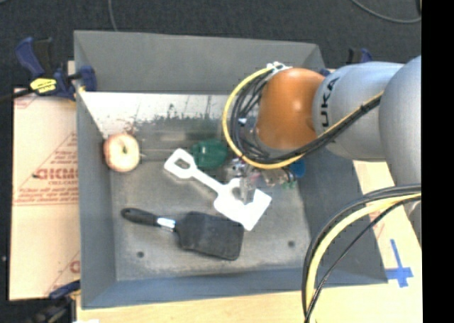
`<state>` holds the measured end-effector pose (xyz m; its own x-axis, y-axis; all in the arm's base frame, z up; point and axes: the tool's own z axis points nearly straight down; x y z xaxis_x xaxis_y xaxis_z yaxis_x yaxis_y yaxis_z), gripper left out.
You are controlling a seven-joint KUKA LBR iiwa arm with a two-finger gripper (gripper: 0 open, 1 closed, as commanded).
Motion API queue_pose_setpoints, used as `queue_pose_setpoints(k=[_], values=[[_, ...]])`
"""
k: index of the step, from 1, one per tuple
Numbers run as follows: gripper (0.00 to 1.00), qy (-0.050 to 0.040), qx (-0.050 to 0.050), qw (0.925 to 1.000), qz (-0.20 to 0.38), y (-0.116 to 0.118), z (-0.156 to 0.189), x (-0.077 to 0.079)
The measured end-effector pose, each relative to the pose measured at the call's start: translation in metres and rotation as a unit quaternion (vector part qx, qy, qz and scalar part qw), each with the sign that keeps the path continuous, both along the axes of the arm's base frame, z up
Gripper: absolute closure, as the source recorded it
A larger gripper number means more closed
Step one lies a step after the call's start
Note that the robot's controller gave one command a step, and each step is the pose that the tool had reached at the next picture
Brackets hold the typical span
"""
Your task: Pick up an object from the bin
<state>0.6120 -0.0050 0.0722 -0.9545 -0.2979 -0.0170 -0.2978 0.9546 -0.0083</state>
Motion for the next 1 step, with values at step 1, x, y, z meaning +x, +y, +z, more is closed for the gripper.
queue_pose_setpoints(k=[1], values=[[1.00,-0.0031,-0.001,0.9991,0.042,-0.0020,0.0412,0.0213]])
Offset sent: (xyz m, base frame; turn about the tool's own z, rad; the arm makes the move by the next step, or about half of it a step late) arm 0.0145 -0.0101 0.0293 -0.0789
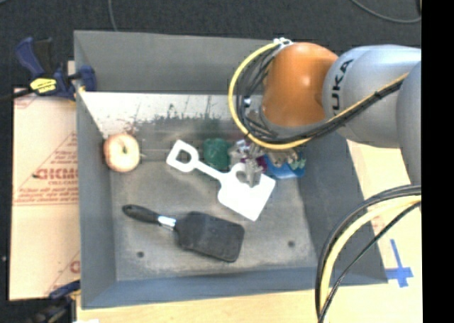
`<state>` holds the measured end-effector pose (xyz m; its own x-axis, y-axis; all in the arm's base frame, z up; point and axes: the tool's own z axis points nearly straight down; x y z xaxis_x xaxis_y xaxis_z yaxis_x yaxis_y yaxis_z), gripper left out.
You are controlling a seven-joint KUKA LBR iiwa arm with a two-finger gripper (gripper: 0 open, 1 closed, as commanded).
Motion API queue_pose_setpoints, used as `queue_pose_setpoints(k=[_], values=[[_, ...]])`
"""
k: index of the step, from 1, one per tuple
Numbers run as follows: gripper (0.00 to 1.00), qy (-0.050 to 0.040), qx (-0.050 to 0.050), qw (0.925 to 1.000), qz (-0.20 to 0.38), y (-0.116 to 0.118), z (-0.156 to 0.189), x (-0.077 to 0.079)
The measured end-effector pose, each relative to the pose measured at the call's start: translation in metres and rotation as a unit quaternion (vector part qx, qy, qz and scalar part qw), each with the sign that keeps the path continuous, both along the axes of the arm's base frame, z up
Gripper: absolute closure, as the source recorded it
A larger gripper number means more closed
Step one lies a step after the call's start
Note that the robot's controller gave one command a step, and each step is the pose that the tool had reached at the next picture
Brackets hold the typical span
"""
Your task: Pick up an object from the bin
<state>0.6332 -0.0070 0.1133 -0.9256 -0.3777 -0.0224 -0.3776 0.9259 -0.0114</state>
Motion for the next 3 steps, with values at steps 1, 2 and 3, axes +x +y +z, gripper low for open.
queue_pose_setpoints(k=[1,2,3], values=[[1.00,0.0042,0.001,1.0000,-0.005,-0.008,-0.011,-0.006],[1.00,0.0017,0.000,1.0000,0.007,-0.006,-0.015,-0.011],[1.00,0.0024,0.001,1.0000,-0.005,-0.005,0.088,-0.011]])
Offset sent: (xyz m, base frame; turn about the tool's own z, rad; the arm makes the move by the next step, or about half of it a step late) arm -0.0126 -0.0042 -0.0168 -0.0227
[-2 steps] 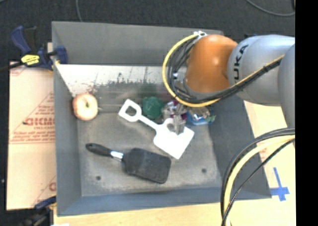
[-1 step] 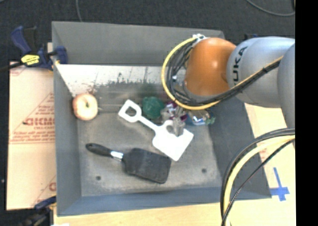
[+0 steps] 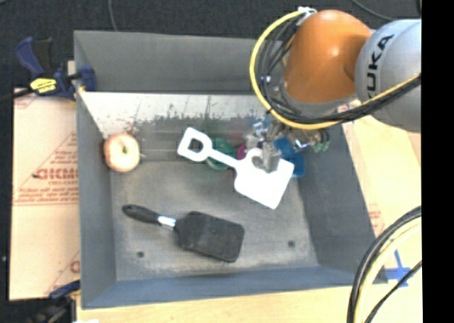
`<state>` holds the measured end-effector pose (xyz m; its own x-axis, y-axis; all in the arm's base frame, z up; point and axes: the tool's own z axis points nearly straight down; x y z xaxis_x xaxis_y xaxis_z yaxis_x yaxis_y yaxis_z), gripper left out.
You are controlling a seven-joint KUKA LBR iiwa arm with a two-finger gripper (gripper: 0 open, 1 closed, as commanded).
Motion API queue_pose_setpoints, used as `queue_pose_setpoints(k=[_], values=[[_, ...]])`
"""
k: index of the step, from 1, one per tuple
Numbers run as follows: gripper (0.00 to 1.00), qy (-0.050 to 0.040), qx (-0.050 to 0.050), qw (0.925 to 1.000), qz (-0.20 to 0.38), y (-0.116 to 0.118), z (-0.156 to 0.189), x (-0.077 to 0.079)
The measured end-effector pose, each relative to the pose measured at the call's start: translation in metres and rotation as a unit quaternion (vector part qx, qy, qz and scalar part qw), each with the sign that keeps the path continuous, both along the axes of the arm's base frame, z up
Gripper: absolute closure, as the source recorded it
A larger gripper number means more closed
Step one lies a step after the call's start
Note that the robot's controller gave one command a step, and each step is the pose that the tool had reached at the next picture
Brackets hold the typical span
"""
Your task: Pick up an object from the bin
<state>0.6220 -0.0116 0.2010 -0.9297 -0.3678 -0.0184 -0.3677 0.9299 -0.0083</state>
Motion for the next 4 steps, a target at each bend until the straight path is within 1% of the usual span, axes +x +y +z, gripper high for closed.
queue_pose_setpoints(k=[1,2,3,4], values=[[1.00,-0.0013,-0.001,0.9999,0.017,-0.004,-0.028,0.008],[1.00,-0.0053,0.002,0.9994,-0.034,0.021,-0.067,0.021],[1.00,-0.0012,-0.001,1.0000,-0.004,-0.003,-0.107,0.017],[1.00,-0.0081,0.002,0.9996,-0.027,0.043,-0.130,0.022]])
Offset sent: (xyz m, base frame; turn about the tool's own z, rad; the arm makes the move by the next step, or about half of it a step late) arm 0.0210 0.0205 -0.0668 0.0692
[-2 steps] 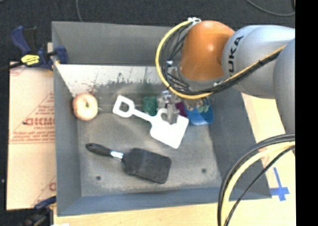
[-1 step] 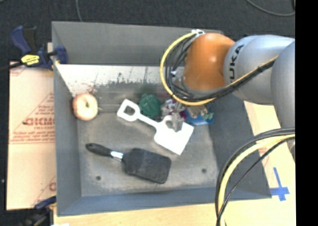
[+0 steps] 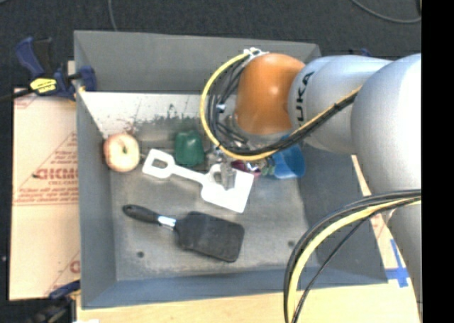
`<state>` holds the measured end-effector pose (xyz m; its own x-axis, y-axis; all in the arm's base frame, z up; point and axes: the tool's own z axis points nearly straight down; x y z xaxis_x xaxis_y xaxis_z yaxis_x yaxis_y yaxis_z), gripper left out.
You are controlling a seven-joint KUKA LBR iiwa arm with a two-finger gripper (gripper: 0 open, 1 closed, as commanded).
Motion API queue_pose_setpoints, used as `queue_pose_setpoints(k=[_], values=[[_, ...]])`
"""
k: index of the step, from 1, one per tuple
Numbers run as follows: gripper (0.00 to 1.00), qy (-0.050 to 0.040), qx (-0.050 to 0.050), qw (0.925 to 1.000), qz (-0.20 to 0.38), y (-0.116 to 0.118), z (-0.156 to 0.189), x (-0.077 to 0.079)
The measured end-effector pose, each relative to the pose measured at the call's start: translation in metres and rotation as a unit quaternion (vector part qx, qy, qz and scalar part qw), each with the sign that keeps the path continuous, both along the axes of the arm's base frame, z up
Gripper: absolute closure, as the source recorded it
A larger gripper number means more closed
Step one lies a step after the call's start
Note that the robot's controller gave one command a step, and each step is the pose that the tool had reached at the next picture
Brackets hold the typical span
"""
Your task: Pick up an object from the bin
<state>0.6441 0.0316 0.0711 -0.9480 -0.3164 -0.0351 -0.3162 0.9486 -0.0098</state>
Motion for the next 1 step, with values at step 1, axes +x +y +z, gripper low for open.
queue_pose_setpoints(k=[1], values=[[1.00,0.0026,-0.004,0.9997,0.025,-0.0370,0.1093,0.0017]])
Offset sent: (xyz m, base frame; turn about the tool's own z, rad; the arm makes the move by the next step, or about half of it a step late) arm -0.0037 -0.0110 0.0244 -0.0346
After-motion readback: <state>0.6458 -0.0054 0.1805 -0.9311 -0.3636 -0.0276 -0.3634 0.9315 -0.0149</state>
